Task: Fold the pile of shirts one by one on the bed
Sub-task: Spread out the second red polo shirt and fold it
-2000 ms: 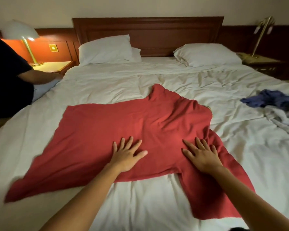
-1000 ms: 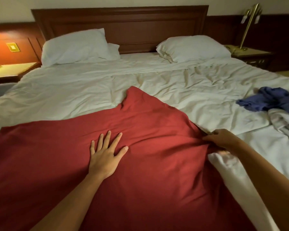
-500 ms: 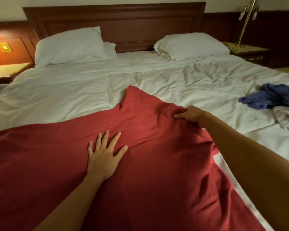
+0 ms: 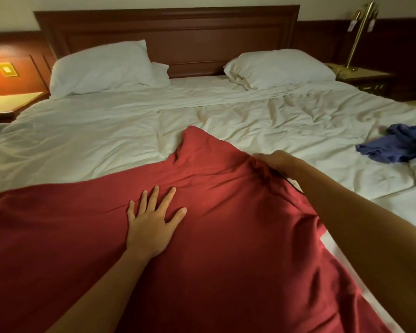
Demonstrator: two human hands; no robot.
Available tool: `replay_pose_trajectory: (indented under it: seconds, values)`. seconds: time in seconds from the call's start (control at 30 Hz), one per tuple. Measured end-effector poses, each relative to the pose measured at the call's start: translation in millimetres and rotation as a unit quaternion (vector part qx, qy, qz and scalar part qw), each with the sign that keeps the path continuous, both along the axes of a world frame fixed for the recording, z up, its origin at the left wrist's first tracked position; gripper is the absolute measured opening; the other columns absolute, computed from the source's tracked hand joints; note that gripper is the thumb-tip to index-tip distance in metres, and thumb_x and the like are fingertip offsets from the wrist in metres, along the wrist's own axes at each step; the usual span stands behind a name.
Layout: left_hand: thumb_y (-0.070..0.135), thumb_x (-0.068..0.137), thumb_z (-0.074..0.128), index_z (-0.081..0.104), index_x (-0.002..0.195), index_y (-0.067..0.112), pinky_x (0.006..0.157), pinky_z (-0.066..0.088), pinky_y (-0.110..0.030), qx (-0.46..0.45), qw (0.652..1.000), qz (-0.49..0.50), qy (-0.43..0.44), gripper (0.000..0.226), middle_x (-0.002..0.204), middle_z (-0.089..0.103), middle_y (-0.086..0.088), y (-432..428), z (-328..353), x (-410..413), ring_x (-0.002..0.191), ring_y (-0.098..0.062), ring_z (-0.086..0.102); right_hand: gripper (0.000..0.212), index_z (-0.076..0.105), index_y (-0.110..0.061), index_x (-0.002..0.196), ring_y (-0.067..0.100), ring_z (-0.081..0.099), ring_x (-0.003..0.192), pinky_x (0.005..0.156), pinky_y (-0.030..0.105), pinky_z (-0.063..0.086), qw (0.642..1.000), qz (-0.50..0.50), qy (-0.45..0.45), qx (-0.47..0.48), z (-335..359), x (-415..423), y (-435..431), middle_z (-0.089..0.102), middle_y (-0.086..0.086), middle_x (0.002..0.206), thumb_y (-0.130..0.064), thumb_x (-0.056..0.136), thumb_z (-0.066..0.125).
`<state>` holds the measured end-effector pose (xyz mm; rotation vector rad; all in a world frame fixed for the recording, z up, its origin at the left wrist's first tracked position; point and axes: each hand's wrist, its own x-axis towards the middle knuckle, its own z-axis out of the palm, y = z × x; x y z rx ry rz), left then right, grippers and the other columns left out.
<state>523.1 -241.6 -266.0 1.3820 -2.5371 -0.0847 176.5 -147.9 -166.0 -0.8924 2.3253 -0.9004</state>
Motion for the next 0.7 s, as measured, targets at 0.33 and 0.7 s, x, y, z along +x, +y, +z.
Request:
replay_pose_trajectory:
  seconds: [0.33, 0.7]
  values:
    - [0.084, 0.083, 0.004, 0.007, 0.152, 0.055, 0.123, 0.001, -0.051, -0.003, 1.000, -0.004, 0.021, 0.076, 0.167, 0.010, 0.005, -20, -1, -9, 0.154, -0.017, 0.002, 0.041, 0.056, -0.019, 0.095, 0.039, 0.062, 0.089, 0.068, 0.037, 0.037, 0.924, -0.109, 0.307, -0.203, -16, 0, -18, 0.070, 0.013, 0.089, -0.057, 0.099, 0.041]
    - [0.080, 0.087, 0.005, 0.008, 0.154, 0.052, 0.122, -0.005, -0.049, 0.014, 1.000, 0.002, 0.001, 0.073, 0.168, 0.004, 0.008, -37, 2, -17, 0.154, -0.016, -0.004, 0.065, 0.060, -0.025, 0.120, 0.033, 0.058, 0.114, 0.090, 0.039, 0.041, 0.990, -0.019, 0.139, -0.019, -40, -15, 57, 0.066, 0.010, 0.120, -0.077, 0.085, 0.043]
